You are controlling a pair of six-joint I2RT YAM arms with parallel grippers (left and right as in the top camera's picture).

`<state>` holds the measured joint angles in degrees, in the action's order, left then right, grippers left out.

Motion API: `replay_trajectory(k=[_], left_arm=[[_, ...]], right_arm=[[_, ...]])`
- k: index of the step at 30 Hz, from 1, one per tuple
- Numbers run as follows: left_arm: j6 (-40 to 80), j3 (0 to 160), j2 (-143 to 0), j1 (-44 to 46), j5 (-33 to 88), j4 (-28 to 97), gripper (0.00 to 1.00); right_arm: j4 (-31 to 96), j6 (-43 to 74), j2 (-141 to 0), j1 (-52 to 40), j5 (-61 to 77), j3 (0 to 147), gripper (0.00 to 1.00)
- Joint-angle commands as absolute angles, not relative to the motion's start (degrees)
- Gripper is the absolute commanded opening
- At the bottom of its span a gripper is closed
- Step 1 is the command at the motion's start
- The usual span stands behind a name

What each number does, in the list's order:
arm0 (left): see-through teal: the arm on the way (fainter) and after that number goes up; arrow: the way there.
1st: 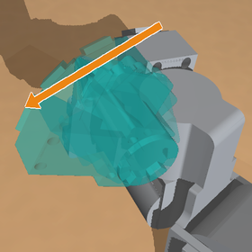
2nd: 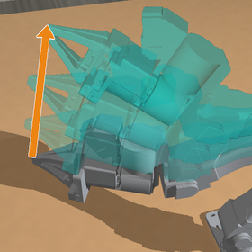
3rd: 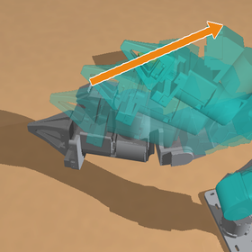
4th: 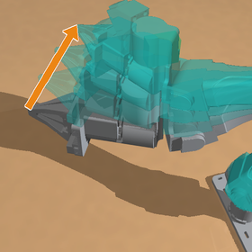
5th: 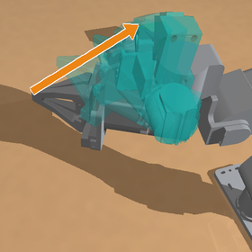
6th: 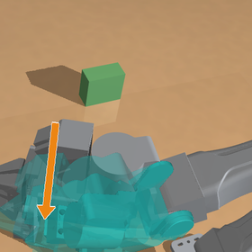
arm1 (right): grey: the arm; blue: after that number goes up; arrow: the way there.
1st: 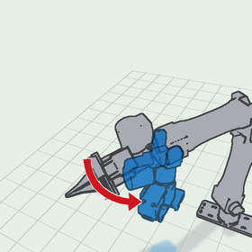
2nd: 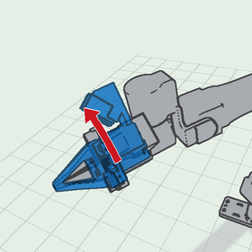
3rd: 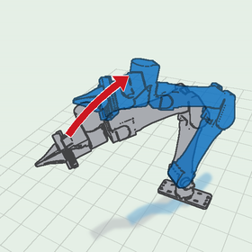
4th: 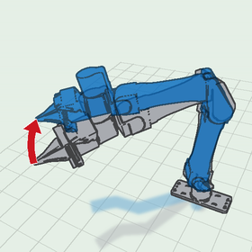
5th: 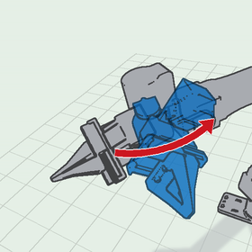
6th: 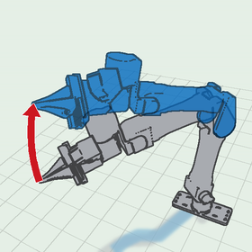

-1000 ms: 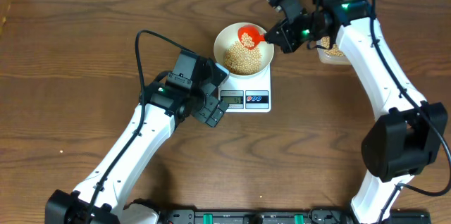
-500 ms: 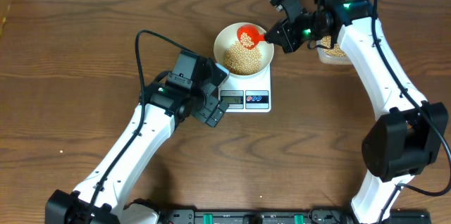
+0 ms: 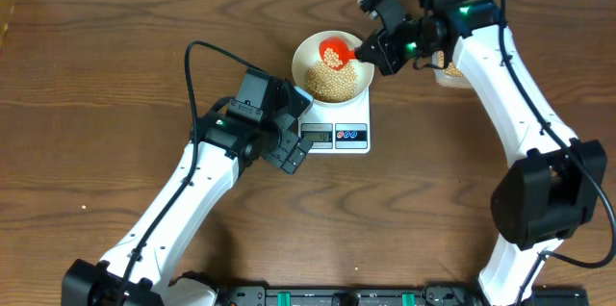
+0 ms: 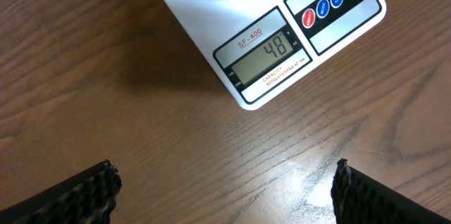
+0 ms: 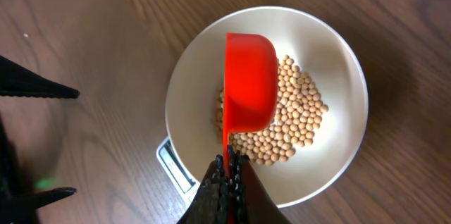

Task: Scoop item into bowl and weigh 50g on scale
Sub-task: 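Tip the scoop slowly to add soybeans into the bowl, then hold the red scoop tilted over the bowl, shaking in a few beans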

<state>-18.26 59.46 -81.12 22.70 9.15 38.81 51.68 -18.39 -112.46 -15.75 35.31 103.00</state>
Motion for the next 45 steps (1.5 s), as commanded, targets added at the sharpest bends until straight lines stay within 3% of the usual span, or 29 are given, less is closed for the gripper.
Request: replay_trajectory(k=[1, 36, 45], left_arm=[[-18.81, 59.02, -81.14, 22.57, 9.89, 38.96, 0.98], [-18.81, 59.02, -81.14, 22.57, 9.89, 38.96, 0.98], [-18.81, 59.02, -81.14, 22.57, 9.89, 38.96, 0.98]], right_arm=[[51.64, -17.74, -111.22, -17.23, 31.92, 103.00, 0.01], [51.55, -21.71, -109.86, -18.79, 25.61, 103.13, 0.01], [51.70, -20.01, -109.86, -17.45, 33.58, 103.13, 0.01]])
